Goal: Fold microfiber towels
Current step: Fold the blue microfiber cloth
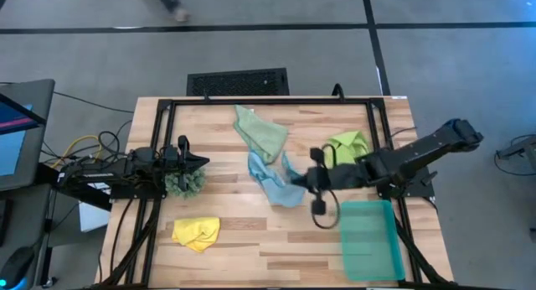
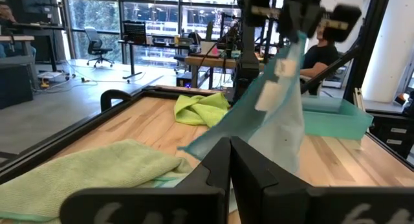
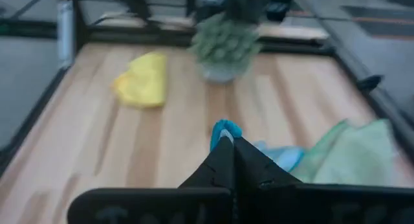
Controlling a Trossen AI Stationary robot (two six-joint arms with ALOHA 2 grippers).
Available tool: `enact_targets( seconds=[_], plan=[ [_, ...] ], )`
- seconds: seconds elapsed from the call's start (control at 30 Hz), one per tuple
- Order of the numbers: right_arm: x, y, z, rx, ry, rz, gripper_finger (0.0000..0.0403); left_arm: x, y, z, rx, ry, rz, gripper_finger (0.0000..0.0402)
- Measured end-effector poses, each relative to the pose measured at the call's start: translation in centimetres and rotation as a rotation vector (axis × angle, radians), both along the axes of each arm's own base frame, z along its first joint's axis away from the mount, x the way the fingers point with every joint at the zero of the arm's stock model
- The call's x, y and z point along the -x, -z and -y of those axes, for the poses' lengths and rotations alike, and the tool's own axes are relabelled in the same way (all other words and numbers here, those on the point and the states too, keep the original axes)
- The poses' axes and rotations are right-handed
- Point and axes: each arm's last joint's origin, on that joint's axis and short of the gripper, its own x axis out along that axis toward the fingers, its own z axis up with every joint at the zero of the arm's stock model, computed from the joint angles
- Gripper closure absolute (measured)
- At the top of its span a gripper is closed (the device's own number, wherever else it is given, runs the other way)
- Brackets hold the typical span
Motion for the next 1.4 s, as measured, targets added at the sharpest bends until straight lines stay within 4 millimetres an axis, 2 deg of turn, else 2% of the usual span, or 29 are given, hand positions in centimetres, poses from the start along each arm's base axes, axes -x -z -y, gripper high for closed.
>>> enact_targets(
  seconds=[0.17,0.3,0.43,0.5,0.7,0.83,0.93,1.1,1.17,1.3,1.4],
  plan=[
    [1.9,0.6,-1.9,0.093,-0.174,-0.007,0.0386,0.0,0.0,0.0,-0.007,0.0,-0.001,0.0401],
    [3.0,0.4,-3.6,0.075,-0.394,-0.012,0.039,0.0,0.0,0.0,-0.002,0.0,0.0,0.0401],
    [4.0,0.4,-5.0,0.094,-0.499,-0.01,0.0386,0.0,0.0,0.0,0.05,0.003,0.007,0.0401],
    [4.3,0.2,-5.3,0.098,-0.52,0.006,0.0385,0.0,0.0,0.0,0.122,0.002,0.021,0.0401],
    [4.2,0.1,-5.2,0.122,-0.475,0.015,0.039,0.2,-1.1,-0.5,0.242,-0.148,0.164,0.0401],
    [4.0,0.1,-4.8,0.101,-0.447,0.007,0.0384,0.0,-1.9,0.1,0.175,0.034,0.22,0.0401],
    [4.0,0.3,-4.7,0.091,-0.437,-0.014,0.0382,-0.6,-2.4,0.6,0.112,0.102,0.244,0.0401],
    [4.2,1.6,-5.2,0.061,-0.512,-0.078,0.039,-2.6,-2.4,1.6,0.002,0.124,0.222,0.0401],
    [4.4,2.2,-5.6,0.037,-0.551,-0.073,0.0392,-3.8,-2.2,2.1,-0.038,0.15,0.157,0.0401],
    [5.0,4.6,-6.3,0.034,-0.59,-0.075,0.0389,-7.7,-3.4,3.4,-0.13,0.198,0.065,0.0401],
    [5.4,5.2,-6.9,0.007,-0.608,-0.012,0.039,-11.5,-3.6,4.4,-0.142,0.222,-0.042,0.0401]
  ],
)
